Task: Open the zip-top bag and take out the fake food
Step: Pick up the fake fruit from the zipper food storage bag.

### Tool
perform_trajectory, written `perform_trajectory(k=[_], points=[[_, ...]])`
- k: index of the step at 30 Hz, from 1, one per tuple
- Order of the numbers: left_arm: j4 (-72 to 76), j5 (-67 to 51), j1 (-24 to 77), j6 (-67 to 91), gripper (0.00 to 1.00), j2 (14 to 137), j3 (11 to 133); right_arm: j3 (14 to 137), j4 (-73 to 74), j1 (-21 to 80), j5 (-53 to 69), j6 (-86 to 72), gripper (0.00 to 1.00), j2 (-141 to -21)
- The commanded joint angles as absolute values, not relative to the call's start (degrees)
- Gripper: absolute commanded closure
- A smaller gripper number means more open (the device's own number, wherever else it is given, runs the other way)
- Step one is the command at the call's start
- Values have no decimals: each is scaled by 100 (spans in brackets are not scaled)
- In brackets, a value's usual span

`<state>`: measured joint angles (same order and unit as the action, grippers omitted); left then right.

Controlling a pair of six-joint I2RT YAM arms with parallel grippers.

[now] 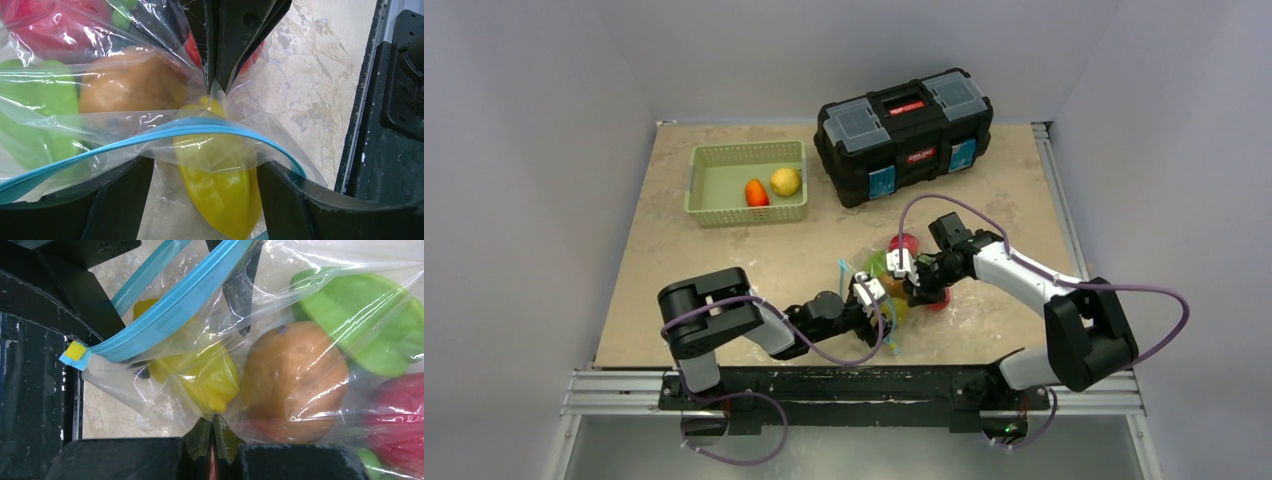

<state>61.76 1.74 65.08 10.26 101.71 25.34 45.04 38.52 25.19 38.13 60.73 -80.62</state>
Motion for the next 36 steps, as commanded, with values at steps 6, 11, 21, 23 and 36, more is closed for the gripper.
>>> perform_trajectory(k=[6,11,21,23,36], points=[[6673,171,6539,1006,27,10323,2459,4676,3905,2378,4207,5982,100,-7797],[6652,215,6539,765,19,10162,2153,4662,3863,2325,4146,5987,100,-7787],[6669,420,6528,562,14,9976,1958,4634,3866,2328,4033,6007,100,-7812],[6635,350,6526,569,15,9963,2071,4639,3891,2324,4057,6020,100,-7826],[5740,27,6530,685,48,9959,2913,4656,3996,2416,4199,6080,100,-7984]])
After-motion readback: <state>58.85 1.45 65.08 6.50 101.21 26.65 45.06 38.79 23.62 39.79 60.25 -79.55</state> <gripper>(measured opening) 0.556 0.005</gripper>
